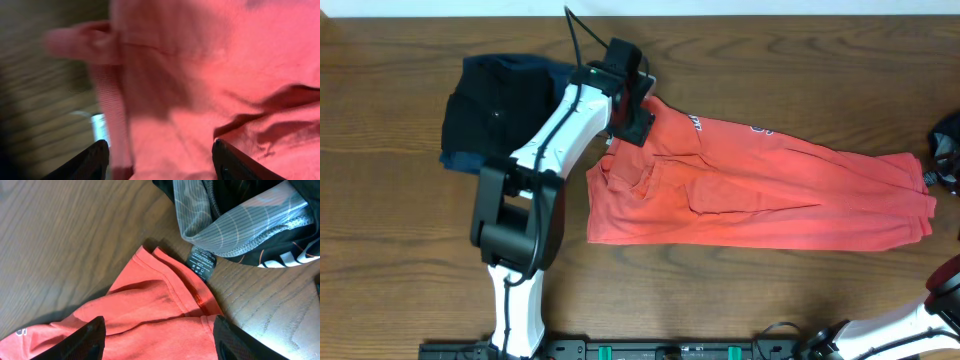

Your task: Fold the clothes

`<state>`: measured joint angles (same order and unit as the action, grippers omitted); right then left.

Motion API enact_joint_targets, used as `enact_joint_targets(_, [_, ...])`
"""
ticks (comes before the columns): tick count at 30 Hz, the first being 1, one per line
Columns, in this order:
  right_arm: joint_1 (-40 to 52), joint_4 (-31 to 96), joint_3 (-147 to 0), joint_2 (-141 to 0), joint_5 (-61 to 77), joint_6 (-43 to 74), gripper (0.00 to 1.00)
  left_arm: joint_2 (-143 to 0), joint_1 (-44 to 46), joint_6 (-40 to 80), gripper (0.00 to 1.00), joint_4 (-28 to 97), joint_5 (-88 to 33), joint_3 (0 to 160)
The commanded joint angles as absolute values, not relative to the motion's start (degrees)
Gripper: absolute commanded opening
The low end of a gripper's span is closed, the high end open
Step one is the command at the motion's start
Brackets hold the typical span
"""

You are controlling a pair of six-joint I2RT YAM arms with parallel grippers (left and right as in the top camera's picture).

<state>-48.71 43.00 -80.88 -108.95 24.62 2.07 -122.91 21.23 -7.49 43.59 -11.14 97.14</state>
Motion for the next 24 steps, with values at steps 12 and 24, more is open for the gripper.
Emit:
enact_joint_targets(12, [-48.4, 42.9, -80.8, -109.8, 23.9, 1.0, 0.66, -124.9, 18.1, -6.5, 0.06, 43.9, -4.7, 96.8])
enact_joint_targets(24, [-48.3, 41.5, -80.8, -117.6, 24.4, -6.2, 0.69, -124.2, 15.5, -5.0, 0.30, 46.3, -2.5, 96.8])
